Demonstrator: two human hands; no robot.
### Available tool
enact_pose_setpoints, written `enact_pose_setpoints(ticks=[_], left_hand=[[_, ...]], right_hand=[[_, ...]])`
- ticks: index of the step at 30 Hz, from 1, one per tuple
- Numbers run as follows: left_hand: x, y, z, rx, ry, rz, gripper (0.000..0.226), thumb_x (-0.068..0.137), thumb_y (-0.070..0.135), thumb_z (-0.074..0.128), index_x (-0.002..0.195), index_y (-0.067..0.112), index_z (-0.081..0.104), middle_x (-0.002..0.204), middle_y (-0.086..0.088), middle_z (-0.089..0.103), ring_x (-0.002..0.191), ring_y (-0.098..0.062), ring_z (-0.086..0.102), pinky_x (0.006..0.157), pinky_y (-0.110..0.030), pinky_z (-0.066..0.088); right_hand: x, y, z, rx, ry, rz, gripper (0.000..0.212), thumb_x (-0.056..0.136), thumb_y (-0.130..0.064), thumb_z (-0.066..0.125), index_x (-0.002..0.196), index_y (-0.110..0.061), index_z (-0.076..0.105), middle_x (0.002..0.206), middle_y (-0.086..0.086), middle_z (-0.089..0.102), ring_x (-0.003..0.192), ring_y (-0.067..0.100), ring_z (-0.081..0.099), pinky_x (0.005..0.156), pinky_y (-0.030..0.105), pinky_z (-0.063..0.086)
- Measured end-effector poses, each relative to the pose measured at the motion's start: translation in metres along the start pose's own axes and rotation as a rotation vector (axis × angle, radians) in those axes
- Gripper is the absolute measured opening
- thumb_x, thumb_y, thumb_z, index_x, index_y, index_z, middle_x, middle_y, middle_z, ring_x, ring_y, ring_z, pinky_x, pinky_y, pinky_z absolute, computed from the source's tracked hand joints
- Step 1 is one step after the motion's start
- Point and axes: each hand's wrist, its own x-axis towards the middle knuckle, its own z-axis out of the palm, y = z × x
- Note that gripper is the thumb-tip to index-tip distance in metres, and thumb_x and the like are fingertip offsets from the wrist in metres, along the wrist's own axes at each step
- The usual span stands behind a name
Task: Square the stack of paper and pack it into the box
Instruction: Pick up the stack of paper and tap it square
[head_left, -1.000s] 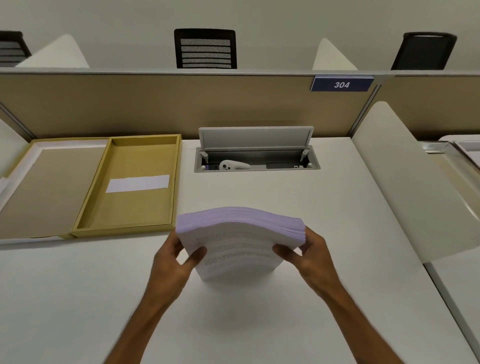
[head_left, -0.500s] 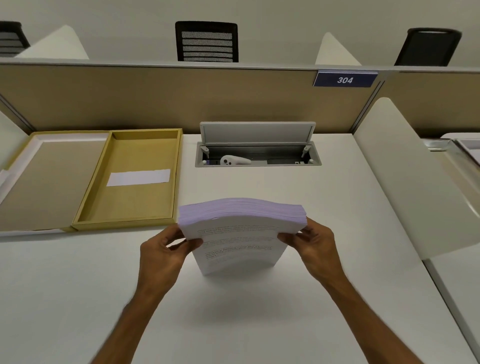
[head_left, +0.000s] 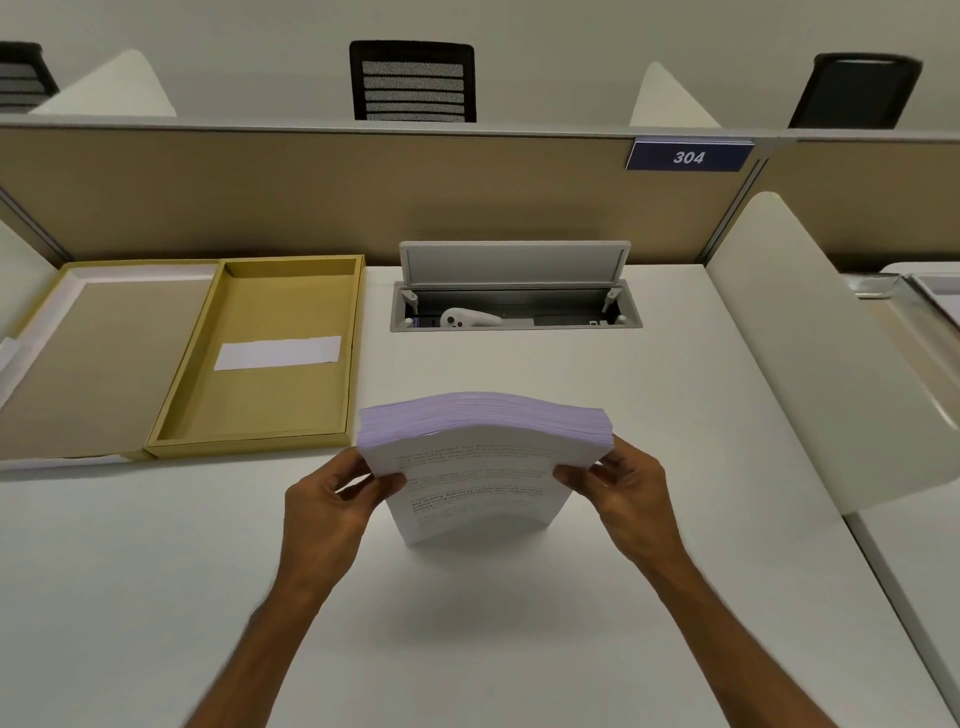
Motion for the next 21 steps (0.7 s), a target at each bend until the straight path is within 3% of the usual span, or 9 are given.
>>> enact_pose_setpoints(ticks=[7,10,14,18,21], left_hand=[[-0.008,-0.023,0.007,0.041,-0.056,-0.093,0.049,0.079,0.0,0.079,0.094,0.046,0.07,0.085,0.034,0.073,0.087,0.008,0.07,0.071,-0.001,0.049],[-0.009,-0.026,0.011,0.061,-0.028,-0.096,0.047,0.079,-0.001,0.077,0.093,0.044,0.072,0.085,0.032,0.074,0.085,0.008,0.07,0.07,-0.001,0.048],[-0.003,-0.021,0.008,0.103,-0.022,-0.082,0.044,0.079,0.006,0.079,0.091,0.047,0.071,0.085,0.031,0.074,0.084,0.004,0.072,0.071,-0.003,0.05],[0.007,-0.014,-0.002,0.077,-0.047,-0.105,0.027,0.08,0.017,0.08,0.103,0.031,0.075,0.095,0.02,0.078,0.089,-0.005,0.074,0.076,-0.014,0.056],[0.012,-0.01,-0.005,0.016,-0.058,-0.181,0.026,0.081,0.019,0.08,0.107,0.022,0.076,0.097,0.01,0.079,0.09,-0.011,0.075,0.08,-0.03,0.06]], right_hand=[[-0.005,0.026,0.002,-0.071,-0.023,0.086,0.051,0.08,-0.004,0.08,0.108,-0.046,0.074,0.109,-0.014,0.077,0.102,0.011,0.073,0.091,0.035,0.059],[-0.004,0.031,0.003,-0.059,-0.015,0.077,0.045,0.082,0.0,0.077,0.109,-0.037,0.076,0.108,-0.009,0.078,0.102,0.015,0.073,0.091,0.04,0.059],[0.006,0.024,0.004,-0.094,-0.028,0.055,0.044,0.085,-0.005,0.074,0.108,-0.043,0.072,0.107,-0.014,0.077,0.099,0.012,0.073,0.087,0.029,0.059],[0.019,0.02,0.007,-0.121,-0.083,0.077,0.028,0.09,-0.01,0.071,0.108,-0.032,0.069,0.103,-0.01,0.076,0.091,0.018,0.071,0.08,0.035,0.062],[0.026,0.018,0.013,-0.116,-0.099,0.078,0.022,0.091,-0.013,0.07,0.112,-0.018,0.069,0.104,-0.005,0.075,0.09,0.017,0.07,0.081,0.035,0.062]])
